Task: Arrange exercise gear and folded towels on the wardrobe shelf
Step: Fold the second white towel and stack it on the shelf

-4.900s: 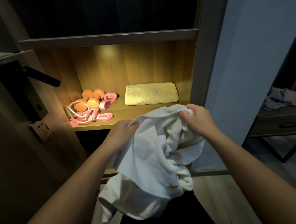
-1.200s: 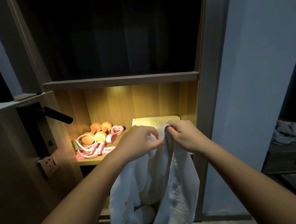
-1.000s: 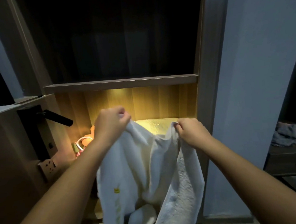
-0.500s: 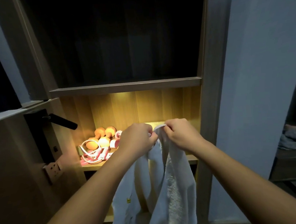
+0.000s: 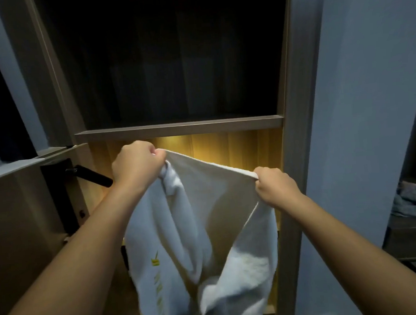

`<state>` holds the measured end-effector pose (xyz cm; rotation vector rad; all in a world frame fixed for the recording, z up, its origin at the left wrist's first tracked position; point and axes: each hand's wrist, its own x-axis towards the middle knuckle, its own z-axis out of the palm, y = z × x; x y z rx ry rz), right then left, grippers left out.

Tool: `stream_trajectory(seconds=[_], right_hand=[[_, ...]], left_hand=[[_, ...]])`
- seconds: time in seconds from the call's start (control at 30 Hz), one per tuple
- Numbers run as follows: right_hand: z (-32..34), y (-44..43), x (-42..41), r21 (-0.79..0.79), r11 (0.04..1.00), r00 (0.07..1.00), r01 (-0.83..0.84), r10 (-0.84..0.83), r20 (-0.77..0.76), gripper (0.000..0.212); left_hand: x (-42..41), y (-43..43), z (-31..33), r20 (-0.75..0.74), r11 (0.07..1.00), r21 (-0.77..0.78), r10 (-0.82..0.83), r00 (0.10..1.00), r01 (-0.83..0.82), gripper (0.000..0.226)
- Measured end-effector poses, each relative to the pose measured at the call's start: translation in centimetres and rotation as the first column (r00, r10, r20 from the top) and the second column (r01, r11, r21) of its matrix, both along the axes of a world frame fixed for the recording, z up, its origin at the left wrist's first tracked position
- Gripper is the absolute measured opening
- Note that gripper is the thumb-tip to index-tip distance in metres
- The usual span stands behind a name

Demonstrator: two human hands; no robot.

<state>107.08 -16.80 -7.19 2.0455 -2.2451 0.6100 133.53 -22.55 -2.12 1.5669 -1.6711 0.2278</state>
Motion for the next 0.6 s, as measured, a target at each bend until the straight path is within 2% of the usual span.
stream_trajectory(seconds=[0.1,0.2,0.33,0.5,0.6], right_hand=[[0.3,0.2,0.9,-0.001,0.999,0.998,-0.042,0.042,0.044,0.023],[0.3,0.5,2.1,-0.019,0.996,0.994,-0.084,0.085,0.066,0.024],[0.6,0.7,3.5,-0.01,0.993,0.989,-0.118,0.118,0.091,0.019],[0.3,0.9,3.8,0.029,0.988,0.983,-0.154,0.15,0.104,0.015],[0.0,1.0,3.9,0.046,0.979,0.971,-0.199,0.191,0.143,0.017]], left_hand=[[-0.9,0.7,-1.0,0.061,0.992,0.118,-0.059,0.996,0.052,0.02],[-3.1,2.2,-3.3,0.105,0.948,0.233,-0.246,0.963,0.217,0.032],[-6.3,4.2,-6.3,0.179,0.881,0.288,-0.435,0.883,0.375,0.048],[-8.1,4.8,-7.8,0.196,0.893,0.245,-0.427,0.883,0.377,0.042],[-8.4,4.7,-8.2,0.167,0.87,0.274,-0.462,0.871,0.409,0.025]])
